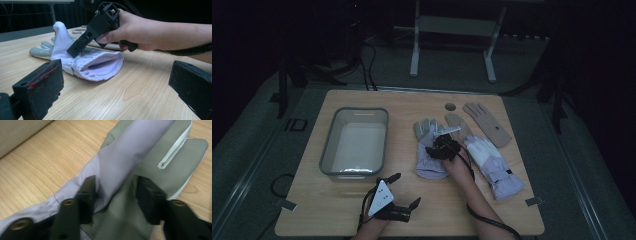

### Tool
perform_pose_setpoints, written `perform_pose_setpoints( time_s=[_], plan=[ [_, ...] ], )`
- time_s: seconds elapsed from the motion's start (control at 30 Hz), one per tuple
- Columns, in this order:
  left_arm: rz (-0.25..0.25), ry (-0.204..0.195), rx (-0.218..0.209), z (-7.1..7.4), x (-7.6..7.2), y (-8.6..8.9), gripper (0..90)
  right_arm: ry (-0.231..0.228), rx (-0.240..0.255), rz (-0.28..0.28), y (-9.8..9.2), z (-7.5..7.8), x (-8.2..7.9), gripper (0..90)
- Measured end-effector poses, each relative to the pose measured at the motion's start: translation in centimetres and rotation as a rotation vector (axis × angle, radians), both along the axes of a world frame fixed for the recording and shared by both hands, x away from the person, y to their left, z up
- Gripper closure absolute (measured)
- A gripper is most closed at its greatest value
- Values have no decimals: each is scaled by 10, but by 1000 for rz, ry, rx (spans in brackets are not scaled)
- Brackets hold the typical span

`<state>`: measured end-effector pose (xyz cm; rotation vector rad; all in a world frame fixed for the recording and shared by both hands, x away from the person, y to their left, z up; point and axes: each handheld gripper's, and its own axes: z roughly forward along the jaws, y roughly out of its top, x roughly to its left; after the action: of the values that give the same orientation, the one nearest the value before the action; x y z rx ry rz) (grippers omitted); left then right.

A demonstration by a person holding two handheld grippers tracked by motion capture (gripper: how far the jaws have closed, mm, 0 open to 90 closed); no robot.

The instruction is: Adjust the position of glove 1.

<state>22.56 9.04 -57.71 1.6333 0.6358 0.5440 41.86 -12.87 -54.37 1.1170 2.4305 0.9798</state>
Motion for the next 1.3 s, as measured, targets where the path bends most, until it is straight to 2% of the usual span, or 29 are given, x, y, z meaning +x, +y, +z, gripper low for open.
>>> perform_pose_setpoints(
  time_s=[0.23, 0.27, 0.33, 0.4, 0.5, 0.53, 0.6, 0.73, 0.8, 1.03, 1.17, 1.27, 1.3],
  plan=[
    [0, 0, 0, 0, 0, 0, 1, 13, 41, -1, -5, 4, 1, 414],
    [0, 0, 0, 0, 0, 0, 1, 10, 32, 3, -6, 9, 0, 386],
    [0, 0, 0, 0, 0, 0, 1, 8, 33, -2, -8, 14, -2, 384],
    [0, 0, 1, 0, 0, 0, 1, 2, 43, 10, -11, 20, -4, 364],
    [0, 0, 2, 0, 0, 0, 1, 6, 66, 22, -16, 29, -8, 381],
    [0, 0, 2, 0, 0, 0, 1, 1, 56, 27, -17, 32, -9, 403],
    [0, 1, 2, 0, 0, 0, 1, -9, 56, 49, -20, 37, -12, 392],
    [1, -2, 4, 0, 0, -1, 1, -39, 52, 51, -25, 48, -17, 389],
    [1, -2, 4, 0, 0, -1, 1, -32, 59, 47, -29, 55, -21, 359],
    [1, -2, 4, 0, 0, -1, 1, -42, 62, 64, -44, 74, -31, 353],
    [-5, 1, 5, 0, 0, 0, 1, -91, 54, 55, -56, 82, -37, 373],
    [-4, 1, 4, 0, 0, -1, 1, -103, 50, 56, -62, 83, -38, 377],
    [-4, 1, 4, 0, 0, -1, 1, -106, 53, 41, -68, 84, -39, 392]
  ],
)
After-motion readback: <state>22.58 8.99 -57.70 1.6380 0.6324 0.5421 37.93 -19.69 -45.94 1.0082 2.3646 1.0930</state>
